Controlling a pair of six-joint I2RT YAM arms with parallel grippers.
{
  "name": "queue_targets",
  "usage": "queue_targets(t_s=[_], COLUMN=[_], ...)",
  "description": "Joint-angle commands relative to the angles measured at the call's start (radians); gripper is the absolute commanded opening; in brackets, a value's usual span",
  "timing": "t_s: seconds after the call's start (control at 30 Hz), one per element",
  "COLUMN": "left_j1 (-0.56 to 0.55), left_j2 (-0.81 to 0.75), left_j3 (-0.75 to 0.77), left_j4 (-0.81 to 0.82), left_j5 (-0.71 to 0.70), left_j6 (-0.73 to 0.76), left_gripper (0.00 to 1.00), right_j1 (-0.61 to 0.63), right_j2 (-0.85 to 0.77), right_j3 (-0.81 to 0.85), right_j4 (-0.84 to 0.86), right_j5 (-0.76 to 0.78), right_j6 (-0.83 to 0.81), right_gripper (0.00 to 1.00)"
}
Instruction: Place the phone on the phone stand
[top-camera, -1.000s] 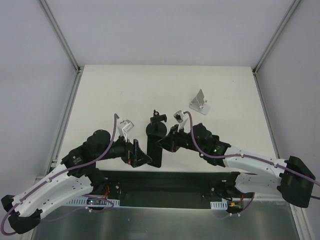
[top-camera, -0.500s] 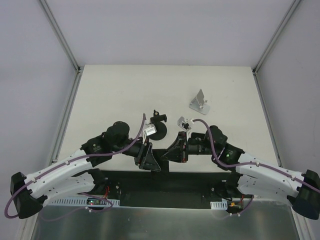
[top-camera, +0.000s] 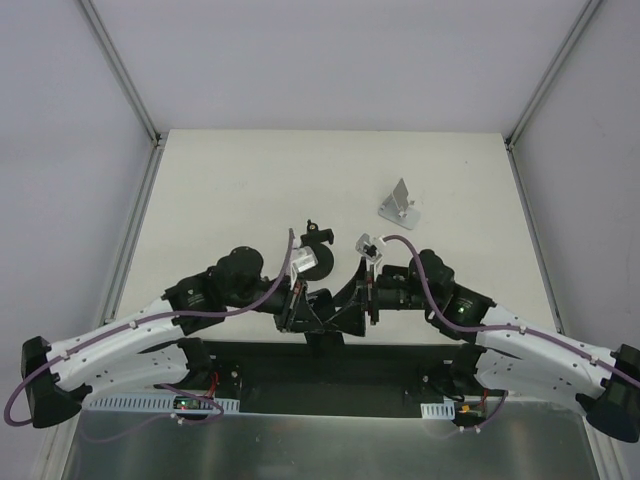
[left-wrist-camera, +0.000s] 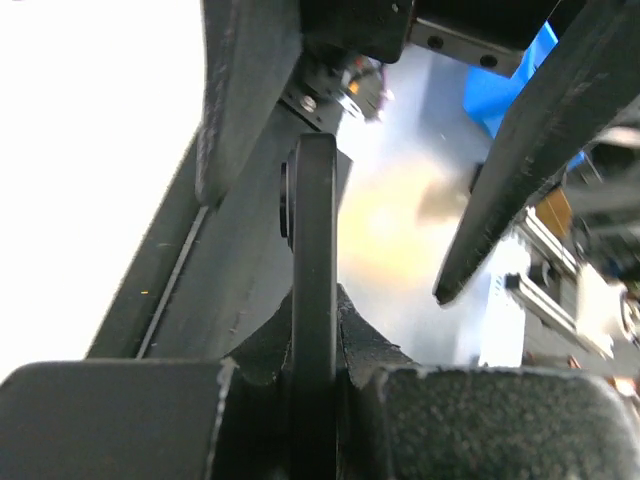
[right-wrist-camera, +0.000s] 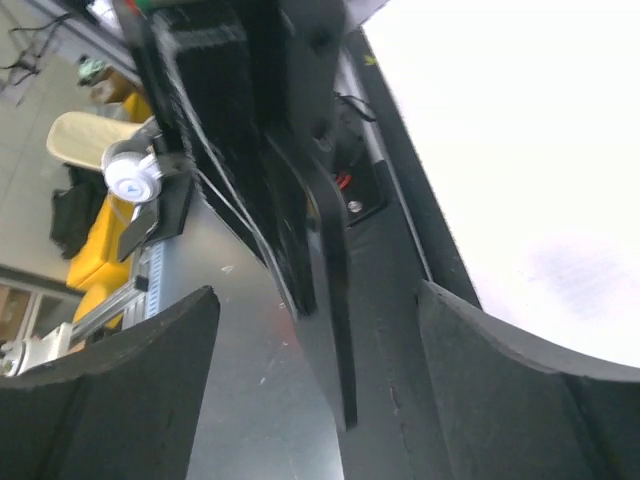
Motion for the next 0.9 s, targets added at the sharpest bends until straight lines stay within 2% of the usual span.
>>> queue_targets(t_s=[0.0, 0.03, 0.1, 0.17, 0.23, 0.3, 0.4, 0.43, 0.5, 0.53, 0.57, 0.7, 0.87], left_j1=[-0.002, 0.000, 0.000, 0.000, 0.000, 0.000, 0.000, 0.000, 0.000, 0.000, 0.000, 0.000, 0.000], left_j2=[-0.160, -0.176, -0.193, -0.190, -0.188, -0.191, -0.191, -0.193, -0.200, -0.205, -0.214, -0.231, -0.227], left_j3=[0.087, 0.090, 0.107, 0.119, 0.122, 0.116, 0.113, 0.114, 0.117, 0.119, 0.122, 0.122, 0.143], left_j4=[-0.035, -0.037, -0.035, -0.031, -0.018, 0.008, 0.022, 0.020, 0.022, 0.022, 0.020, 0.020, 0.022], left_j5=[-0.299, -0.325, -0.319, -0.301, -0.283, -0.257, -0.235, -0.233, -0.233, -0.241, -0.253, -0.313, -0.321], left_j6=[-0.036, -0.039, -0.047, -0.052, -0.056, -0.067, -0.081, -0.082, -0.085, -0.087, -0.096, -0.130, -0.127], left_gripper=[0.00, 0.00, 0.00, 0.00, 0.00, 0.00, 0.00, 0.00, 0.00, 0.00, 0.00, 0.39, 0.47], right_j1=[0.003, 0.001, 0.004, 0.009, 0.033, 0.061, 0.095, 0.098, 0.112, 0.115, 0.116, 0.124, 0.130], right_j2=[-0.068, -0.090, -0.101, -0.089, -0.052, -0.027, 0.013, 0.022, 0.022, 0.020, 0.019, -0.007, -0.030], right_j3=[0.051, 0.031, -0.002, -0.050, -0.052, -0.018, 0.016, 0.016, 0.002, -0.005, -0.013, -0.053, -0.065], right_j4=[-0.182, -0.187, -0.124, 0.032, 0.106, 0.106, 0.129, 0.149, 0.171, 0.192, 0.200, 0.233, 0.249], right_j5=[0.191, 0.203, 0.183, 0.116, 0.094, 0.096, 0.103, 0.113, 0.126, 0.137, 0.142, 0.145, 0.142], right_j6=[-0.048, -0.048, -0.010, 0.031, 0.053, 0.041, 0.033, 0.031, 0.033, 0.036, 0.034, 0.034, 0.028], right_gripper=[0.87, 0.91, 0.93, 0.93, 0.90, 0.85, 0.68, 0.51, 0.24, 0.03, 0.01, 0.01, 0.01])
